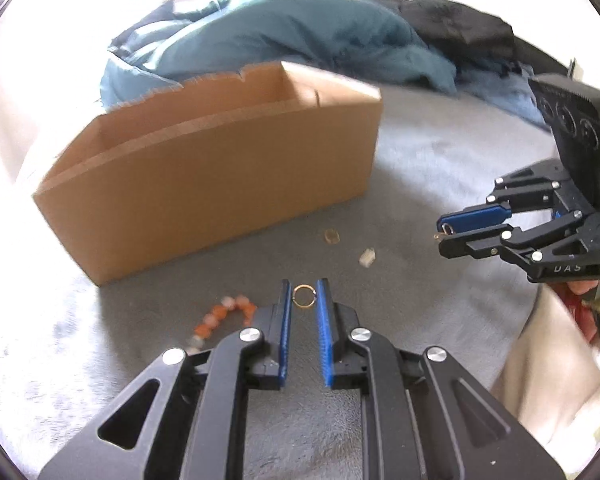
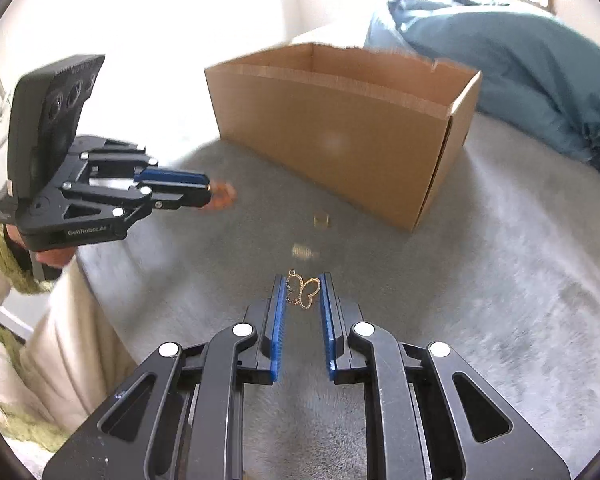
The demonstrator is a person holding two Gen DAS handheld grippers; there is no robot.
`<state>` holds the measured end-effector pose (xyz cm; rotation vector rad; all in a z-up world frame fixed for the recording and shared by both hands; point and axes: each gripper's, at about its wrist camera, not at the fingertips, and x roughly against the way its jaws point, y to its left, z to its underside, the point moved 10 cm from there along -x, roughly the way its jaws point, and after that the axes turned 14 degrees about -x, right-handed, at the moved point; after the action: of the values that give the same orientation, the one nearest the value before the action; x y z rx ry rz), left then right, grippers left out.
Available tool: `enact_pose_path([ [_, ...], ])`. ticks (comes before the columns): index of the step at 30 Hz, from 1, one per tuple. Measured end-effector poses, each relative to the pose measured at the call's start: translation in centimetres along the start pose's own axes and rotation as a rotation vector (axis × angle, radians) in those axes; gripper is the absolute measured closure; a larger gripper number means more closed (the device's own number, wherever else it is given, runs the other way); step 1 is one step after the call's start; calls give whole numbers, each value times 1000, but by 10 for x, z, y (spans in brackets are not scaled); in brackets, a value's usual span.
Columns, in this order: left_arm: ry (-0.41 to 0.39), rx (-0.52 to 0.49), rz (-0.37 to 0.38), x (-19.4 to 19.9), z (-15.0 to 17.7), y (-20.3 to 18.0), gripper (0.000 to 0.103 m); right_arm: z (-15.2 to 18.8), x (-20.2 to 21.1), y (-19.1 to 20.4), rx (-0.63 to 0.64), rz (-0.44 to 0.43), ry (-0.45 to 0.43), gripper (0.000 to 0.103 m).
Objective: Organize jewelry
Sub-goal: 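Carry the gold ring into the box and open the left tool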
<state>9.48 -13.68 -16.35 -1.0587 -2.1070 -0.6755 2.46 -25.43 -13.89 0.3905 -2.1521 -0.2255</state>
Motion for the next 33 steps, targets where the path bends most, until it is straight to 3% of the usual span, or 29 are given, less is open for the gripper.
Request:
enact_pose_path([
  [8,-165,46,-70,56,-64,52,91,-94,46,19,54,-33,-187,88],
  [14,-174,84,-62,33,-100,88,91,-151,24,15,74,-47,-211,88],
  [23,-48,115,-46,-50,-107,116,91,-164,-56,-12,32,-39,-83,88],
  [28,3,117,-56,-75,-100,122,91,-161,-74,-24,8,-36,-58,87],
  [33,18,119,-57,-83,-95,124,76,-157,-79,-25,15,-32,-52,84],
])
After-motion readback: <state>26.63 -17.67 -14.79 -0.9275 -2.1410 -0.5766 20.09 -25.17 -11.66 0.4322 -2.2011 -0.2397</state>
